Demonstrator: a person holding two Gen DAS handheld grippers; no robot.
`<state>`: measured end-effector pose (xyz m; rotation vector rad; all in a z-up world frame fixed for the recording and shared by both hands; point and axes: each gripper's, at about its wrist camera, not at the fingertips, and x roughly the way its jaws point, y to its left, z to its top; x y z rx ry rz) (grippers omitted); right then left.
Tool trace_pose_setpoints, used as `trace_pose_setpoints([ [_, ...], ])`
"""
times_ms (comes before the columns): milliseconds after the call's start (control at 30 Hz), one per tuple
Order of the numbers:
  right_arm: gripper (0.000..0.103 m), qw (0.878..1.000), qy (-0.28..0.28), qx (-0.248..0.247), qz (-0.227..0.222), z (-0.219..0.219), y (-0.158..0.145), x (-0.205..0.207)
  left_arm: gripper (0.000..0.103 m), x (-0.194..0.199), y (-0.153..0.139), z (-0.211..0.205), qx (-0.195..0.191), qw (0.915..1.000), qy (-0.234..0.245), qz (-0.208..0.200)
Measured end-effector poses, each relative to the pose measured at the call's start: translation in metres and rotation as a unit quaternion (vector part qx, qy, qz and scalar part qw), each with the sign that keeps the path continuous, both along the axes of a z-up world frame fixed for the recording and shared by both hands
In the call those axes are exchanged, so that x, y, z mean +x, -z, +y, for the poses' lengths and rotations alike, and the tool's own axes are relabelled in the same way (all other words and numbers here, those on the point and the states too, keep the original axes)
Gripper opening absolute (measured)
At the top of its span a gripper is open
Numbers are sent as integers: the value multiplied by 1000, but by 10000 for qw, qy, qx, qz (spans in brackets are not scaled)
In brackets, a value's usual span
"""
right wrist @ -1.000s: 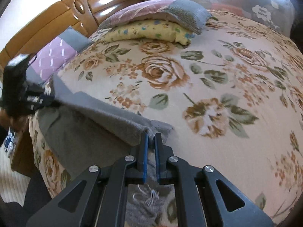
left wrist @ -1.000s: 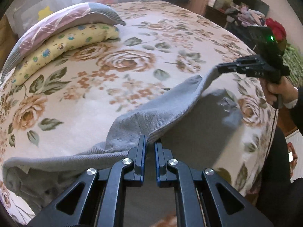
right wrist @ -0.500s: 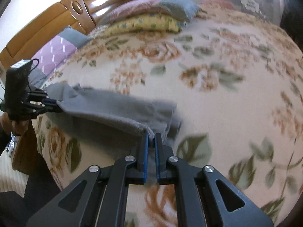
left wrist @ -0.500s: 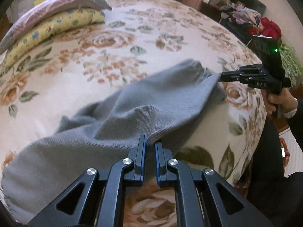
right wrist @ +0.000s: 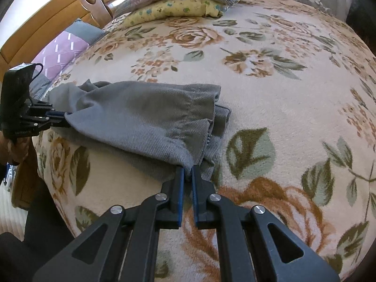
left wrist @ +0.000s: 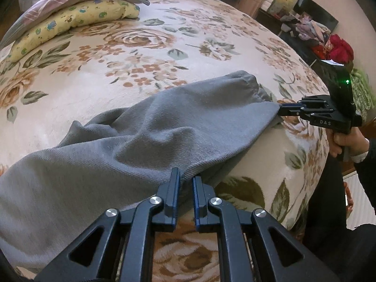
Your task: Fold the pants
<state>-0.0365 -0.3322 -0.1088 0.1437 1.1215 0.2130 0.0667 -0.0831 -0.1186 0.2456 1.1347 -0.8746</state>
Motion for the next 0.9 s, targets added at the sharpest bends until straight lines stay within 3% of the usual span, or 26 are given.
trace_pose_setpoints([
  [167, 15, 9999, 118, 84, 30, 3, -12, -3, 23, -4, -6, 6, -131, 9999, -91, 21],
  [267, 42, 9996, 147, 223, -119, 5, -23, -6, 26, -6, -10, 14, -243, 9994, -226, 60],
  [300, 45, 9993, 146, 265, -201, 8, -27, -7, 26, -7, -11, 18, -258, 9992, -313, 47],
  [633, 45, 9970, -274, 613, -380, 56, -42, 4, 26, -12, -23, 82, -728, 9881, -1341, 183],
  [900, 45, 9925, -781, 853, -405, 114, -42, 19, 26, -17, -27, 146, -1003, 9693, -2232, 222],
])
